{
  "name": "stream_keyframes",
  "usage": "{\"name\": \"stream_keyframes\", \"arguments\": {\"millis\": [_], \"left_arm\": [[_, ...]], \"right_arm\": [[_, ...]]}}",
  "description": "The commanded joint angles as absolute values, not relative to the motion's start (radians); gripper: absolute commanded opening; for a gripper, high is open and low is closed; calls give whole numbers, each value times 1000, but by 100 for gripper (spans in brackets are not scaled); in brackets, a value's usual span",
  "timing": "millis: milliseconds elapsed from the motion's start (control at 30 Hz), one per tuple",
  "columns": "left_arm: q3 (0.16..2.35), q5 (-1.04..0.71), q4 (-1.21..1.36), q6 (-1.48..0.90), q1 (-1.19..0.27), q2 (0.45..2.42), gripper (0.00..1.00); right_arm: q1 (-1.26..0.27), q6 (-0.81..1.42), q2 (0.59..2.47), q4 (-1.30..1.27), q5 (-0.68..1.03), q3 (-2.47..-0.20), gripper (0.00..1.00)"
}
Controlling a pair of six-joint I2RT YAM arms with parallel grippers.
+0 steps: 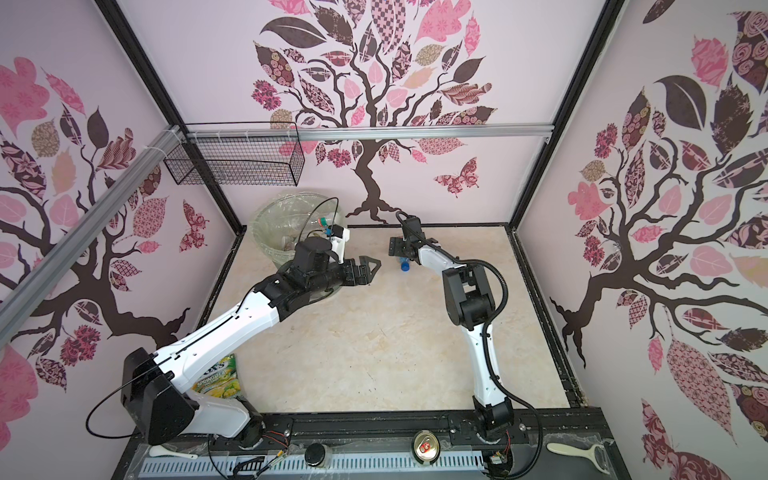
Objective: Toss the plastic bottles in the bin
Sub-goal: 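Lower right gripper onto the Fiji bottle and close it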
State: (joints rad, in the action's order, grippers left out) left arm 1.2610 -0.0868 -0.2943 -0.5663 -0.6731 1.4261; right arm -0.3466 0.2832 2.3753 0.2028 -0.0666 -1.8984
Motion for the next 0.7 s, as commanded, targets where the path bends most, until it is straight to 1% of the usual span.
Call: {"name": "stream_keyframes", "arguments": {"millis": [0,167,267,300,500,667], "left_arm": [[1242,-71,-303,-567,-673,1425,98],[1247,-64,-307,-581,-673,1433,98],[1250,-65,-315,-586,-674,1428,98],[1248,-66,-317,-589,-673,1428,98],[1251,-48,-334,-621,-675,1419,98],[1330,-45,-402,-633,-674,1468,98]], "right_arm": [[-368,234,2433,298,-153,-1961,85],[-370,212,2425,286,-181,-1930,70],[-369,208,2390,274,-198,-1883,56],[-370,209,2361,240,-195,-1834,54],[-370,239,2189,183,-128,-1633,52],[-370,311,1989,116,4,-1407,52]]}}
